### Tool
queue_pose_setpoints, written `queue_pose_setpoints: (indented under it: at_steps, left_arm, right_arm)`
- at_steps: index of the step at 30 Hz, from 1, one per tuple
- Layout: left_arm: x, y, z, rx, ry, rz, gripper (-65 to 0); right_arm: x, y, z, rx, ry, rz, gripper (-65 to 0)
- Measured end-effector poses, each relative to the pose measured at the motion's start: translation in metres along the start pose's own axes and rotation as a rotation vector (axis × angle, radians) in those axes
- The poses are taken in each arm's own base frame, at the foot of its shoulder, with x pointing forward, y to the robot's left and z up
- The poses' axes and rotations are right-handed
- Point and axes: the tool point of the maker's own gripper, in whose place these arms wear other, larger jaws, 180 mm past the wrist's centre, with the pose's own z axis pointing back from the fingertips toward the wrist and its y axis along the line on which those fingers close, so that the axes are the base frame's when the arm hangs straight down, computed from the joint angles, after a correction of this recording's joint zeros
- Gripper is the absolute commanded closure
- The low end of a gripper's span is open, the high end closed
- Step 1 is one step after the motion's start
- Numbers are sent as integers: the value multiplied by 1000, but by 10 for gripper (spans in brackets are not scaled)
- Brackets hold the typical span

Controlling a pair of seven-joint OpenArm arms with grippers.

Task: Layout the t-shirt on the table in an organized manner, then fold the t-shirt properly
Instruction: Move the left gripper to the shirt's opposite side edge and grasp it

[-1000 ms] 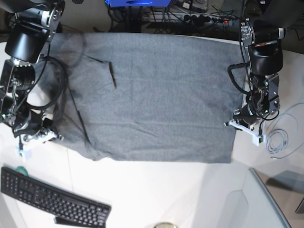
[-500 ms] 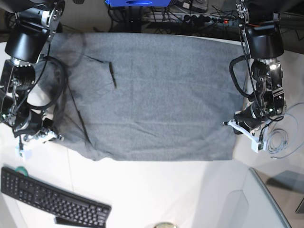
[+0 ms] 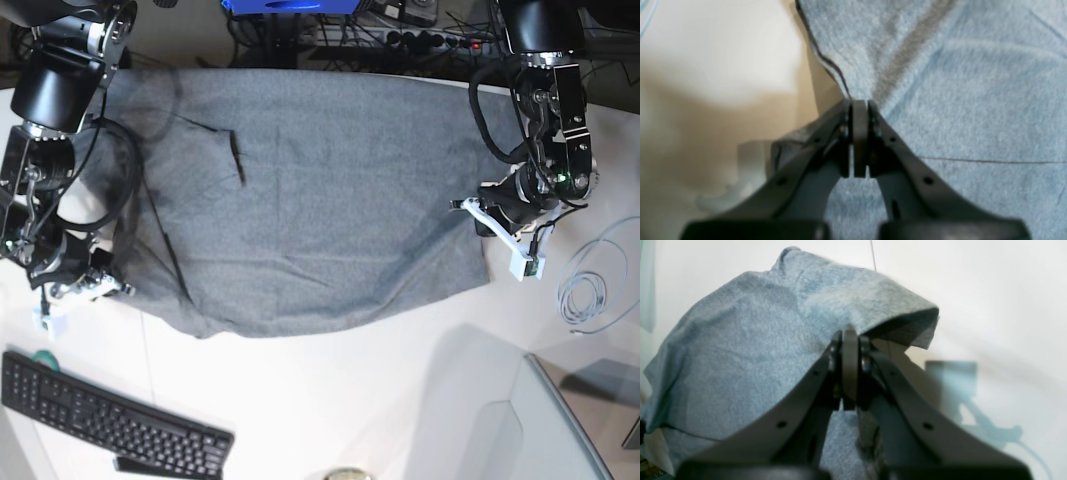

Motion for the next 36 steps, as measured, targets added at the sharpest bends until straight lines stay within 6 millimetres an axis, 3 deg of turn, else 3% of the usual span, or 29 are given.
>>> queue_pose_setpoints:
  at_steps: [5, 8, 10, 12, 14, 18, 22, 27, 32, 36]
  left_arm:
    - [-6, 1, 1, 2, 12, -2, -21]
    - [-13, 4, 3, 11, 24, -9, -283]
    - [-13, 2, 6, 8, 16, -14, -403]
    - [-8, -1, 12, 1, -5, -22, -467]
    - [-1, 3, 20, 11, -38, -3, -481]
    - [25, 50, 33, 114, -128, 117, -481]
    - [47, 84, 8, 126, -148, 280, -481]
    - [43, 80, -33, 52, -118, 304, -481]
    - [53, 64, -56, -25, -140, 322, -481]
    - [45, 42, -72, -58, -108, 246, -481]
  right_arm:
    - [0, 1, 0, 2, 0, -1, -2]
    - [0, 1, 0, 2, 1, -1, -2]
    - [0, 1, 0, 2, 1, -1, -2]
    - [0, 1, 0, 2, 1, -1, -2]
    - [0, 1, 0, 1, 1, -1, -2]
    - [0, 1, 0, 1, 2, 0, -2]
    - [-1, 1, -1, 2, 3, 0, -2]
    - [-1, 0, 0, 1, 3, 0, -2]
    - [-1, 0, 0, 0, 2, 0, -2]
    - [0, 0, 0, 0, 1, 1, -2]
